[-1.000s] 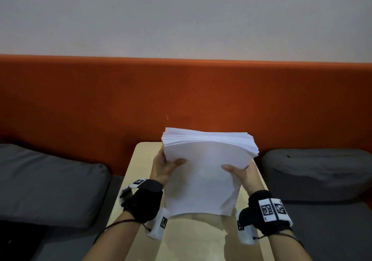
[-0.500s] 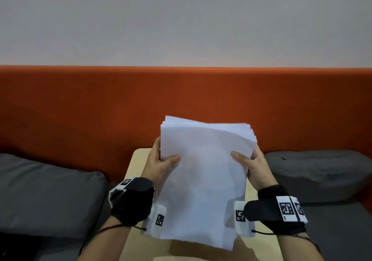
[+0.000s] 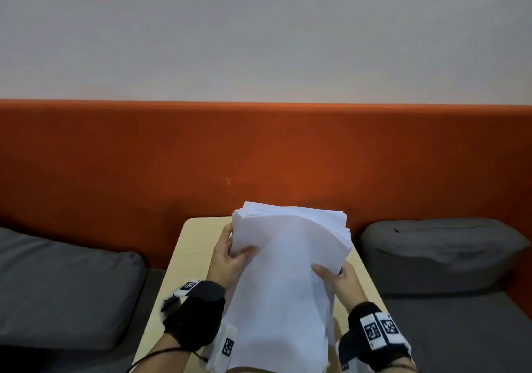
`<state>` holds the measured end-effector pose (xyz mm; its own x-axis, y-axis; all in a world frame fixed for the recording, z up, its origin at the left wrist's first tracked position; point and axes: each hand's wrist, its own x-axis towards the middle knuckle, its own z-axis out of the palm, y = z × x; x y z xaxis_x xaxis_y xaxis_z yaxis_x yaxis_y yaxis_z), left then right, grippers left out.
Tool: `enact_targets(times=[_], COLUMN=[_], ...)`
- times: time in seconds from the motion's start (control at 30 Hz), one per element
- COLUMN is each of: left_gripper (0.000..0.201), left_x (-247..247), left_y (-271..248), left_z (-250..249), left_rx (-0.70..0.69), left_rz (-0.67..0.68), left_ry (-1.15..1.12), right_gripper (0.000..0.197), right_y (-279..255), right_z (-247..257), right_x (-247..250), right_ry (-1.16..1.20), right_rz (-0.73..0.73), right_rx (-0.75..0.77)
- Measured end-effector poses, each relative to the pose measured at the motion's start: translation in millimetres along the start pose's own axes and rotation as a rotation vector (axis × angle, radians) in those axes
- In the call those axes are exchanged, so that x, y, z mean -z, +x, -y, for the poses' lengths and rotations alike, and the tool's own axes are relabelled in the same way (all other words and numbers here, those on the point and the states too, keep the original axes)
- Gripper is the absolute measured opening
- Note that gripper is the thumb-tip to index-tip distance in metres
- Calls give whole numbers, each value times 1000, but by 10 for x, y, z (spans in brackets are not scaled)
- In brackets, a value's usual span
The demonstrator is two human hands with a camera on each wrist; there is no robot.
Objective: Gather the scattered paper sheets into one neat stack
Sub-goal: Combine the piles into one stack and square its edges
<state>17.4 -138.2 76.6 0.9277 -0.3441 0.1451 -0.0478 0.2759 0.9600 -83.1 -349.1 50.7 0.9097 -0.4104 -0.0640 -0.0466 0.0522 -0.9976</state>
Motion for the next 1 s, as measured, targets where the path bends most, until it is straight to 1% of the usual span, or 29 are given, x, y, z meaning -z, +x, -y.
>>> enact_targets(times=[0.07,0.1,0.17,0.2,0.23,0.3,0.37,0.4,0.47,0.53,0.6,0.67,0.73,0.83,0.9,0.97,1.0], left_gripper=[71,82,98,100,95,73,47,40,34,31,32,31,32,35,44,46,45], left_x=[89,157,234,239,214,122,19,-32,-146,-245,-317,-300,-233,-159,-145,-143,-157], left_y=[13,10,-42,-87,-130,-185,-214,-214,-212,-199,-217,-212,-249,-282,-241,-186,-159], left_z=[20,64,189,256,309,379,335,288,196,90,-12,8,75,93,58,20,2], left_rx=[61,105,224,276,299,250,134,62,-65,-160,-222,-250,-235,-202,-219,-249,-252], left_rz=[16,50,139,148,126,31,-70,-99,-135,-179,-209,-208,-190,-166,-159,-171,-179], left_ry=[-60,-69,-21,15,41,91,212,264,296,303,304,280,255,242,234,214,207], right_gripper=[21,18,21,23,25,25,21,20,20,21,24,26,27,34,41,48,44], right_y=[-33,-45,-63,-64,-65,-68,-79,-81,-105,-125,-141,-143,-159,-187,-168,-147,-138], right_z=[24,51,100,111,118,111,140,184,311,445,551,570,480,342,302,318,341], right_x=[-43,-60,-74,-83,-95,-127,-186,-219,-285,-340,-354,-343,-322,-258,-167,-97,-84], right_ry=[89,128,163,165,159,122,88,76,51,59,43,18,21,53,51,33,45], right_rz=[-62,-79,-90,-101,-119,-170,-206,-218,-235,-241,-235,-222,-209,-212,-176,-124,-113], right_rx=[5,7,23,30,37,65,114,150,234,319,394,432,392,291,246,202,188])
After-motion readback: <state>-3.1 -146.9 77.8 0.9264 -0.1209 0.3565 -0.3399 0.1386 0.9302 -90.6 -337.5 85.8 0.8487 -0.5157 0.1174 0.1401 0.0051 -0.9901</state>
